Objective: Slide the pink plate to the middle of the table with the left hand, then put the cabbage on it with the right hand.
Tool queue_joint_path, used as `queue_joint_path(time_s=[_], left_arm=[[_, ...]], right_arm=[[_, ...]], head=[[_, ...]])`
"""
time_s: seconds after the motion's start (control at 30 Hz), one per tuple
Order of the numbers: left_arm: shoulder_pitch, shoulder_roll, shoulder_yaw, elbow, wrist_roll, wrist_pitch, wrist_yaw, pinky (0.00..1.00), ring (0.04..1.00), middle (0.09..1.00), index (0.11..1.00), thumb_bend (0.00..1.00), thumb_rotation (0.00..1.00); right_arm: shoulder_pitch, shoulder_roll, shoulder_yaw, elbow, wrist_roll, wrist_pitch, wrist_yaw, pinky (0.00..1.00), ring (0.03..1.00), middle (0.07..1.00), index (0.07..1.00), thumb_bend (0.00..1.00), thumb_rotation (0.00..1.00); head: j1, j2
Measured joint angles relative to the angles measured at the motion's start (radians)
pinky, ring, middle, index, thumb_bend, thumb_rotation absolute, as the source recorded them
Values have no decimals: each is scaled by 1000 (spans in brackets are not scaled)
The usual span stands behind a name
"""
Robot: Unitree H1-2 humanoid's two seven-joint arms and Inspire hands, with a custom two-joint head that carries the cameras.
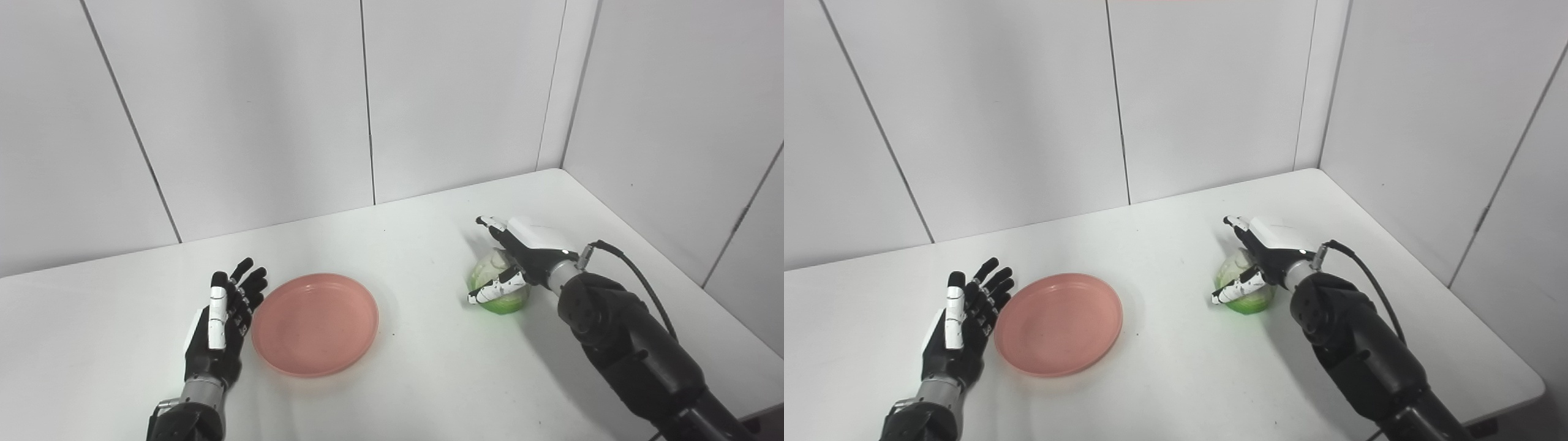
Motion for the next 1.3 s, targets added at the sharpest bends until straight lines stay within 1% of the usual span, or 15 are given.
queue_joint_path(time_s=[0.13, 0.17, 0.23, 0.4, 0.57, 0.6, 0.63, 0.73, 0.77, 0.8, 0.93, 1.07, 1.17, 1.27, 1.3], left_arm=[[7, -4, 2, -12, -1, 7, 0, 958, 908, 874, 876, 753, 1000], [7, -4, 2, -12, -1, 7, -1, 954, 908, 877, 878, 756, 1000], [8, -4, 2, -13, -1, 8, -2, 949, 906, 876, 876, 766, 1000], [9, -4, 2, -15, -1, 14, -3, 968, 917, 881, 880, 770, 1000], [12, -4, 0, -21, -1, 19, -3, 968, 915, 876, 873, 761, 1000], [12, -4, 0, -21, -1, 19, -3, 955, 910, 874, 874, 756, 997], [12, -4, 1, -21, -1, 19, -3, 956, 908, 873, 874, 757, 997], [15, -8, 1, -26, -1, 19, -2, 961, 908, 873, 875, 761, 999], [15, -8, 1, -27, -1, 19, -2, 960, 910, 876, 878, 762, 1000], [15, -8, 1, -27, -1, 19, -2, 958, 910, 877, 878, 761, 1000], [16, -8, -1, -27, 1, 19, -2, 955, 904, 868, 870, 772, 1000], [17, -8, -3, -30, 3, 19, 5, 955, 905, 869, 872, 767, 1000], [17, -8, -4, -30, 4, 19, 8, 950, 898, 864, 867, 763, 1000], [17, -9, -3, -30, 0, 19, 7, 957, 900, 868, 870, 768, 991], [17, -11, -3, -30, 0, 19, 7, 960, 904, 869, 870, 768, 990]], right_arm=[[12, 13, 0, 16, 15, 0, -20, 855, 950, 954, 918, 1000, 353], [12, 12, 0, 18, 18, -1, -22, 776, 926, 943, 905, 991, 291], [12, 12, 0, 39, 27, -17, -45, 700, 888, 926, 883, 969, 196], [7, 11, 5, 60, 37, -44, -66, 651, 848, 928, 849, 906, 9], [-3, 0, 20, 60, 36, -43, -51, 645, 818, 905, 826, 877, 0], [-3, -1, 21, 59, 36, -43, -51, 544, 694, 828, 771, 810, 0], [-3, -1, 21, 59, 37, -43, -51, 482, 619, 763, 725, 747, 0], [-2, 0, 19, 59, 45, -44, -56, 434, 561, 703, 684, 688, 0], [-2, 0, 17, 59, 48, -46, -65, 392, 466, 576, 595, 585, 0], [0, 3, 12, 60, 52, -49, -81, 369, 432, 531, 563, 550, 0], [7, 30, -10, 73, 57, -71, -187, 363, 429, 524, 478, 515, 0], [19, 71, -32, 82, 78, -102, -268, 383, 440, 528, 464, 514, 0], [22, 94, -41, 82, 96, -121, -306, 302, 414, 520, 483, 513, 0], [22, 123, -50, 65, 98, -138, -353, 262, 443, 501, 475, 516, 0], [21, 133, -48, 59, 96, -142, -365, 246, 445, 494, 478, 516, 0]], head=[[2, 5], [2, 5], [5, 8], [3, 12], [3, 12], [5, 15], [5, 15], [5, 15], [5, 15], [5, 15], [9, 17], [14, 17], [28, 18], [32, 18], [61, 26]])
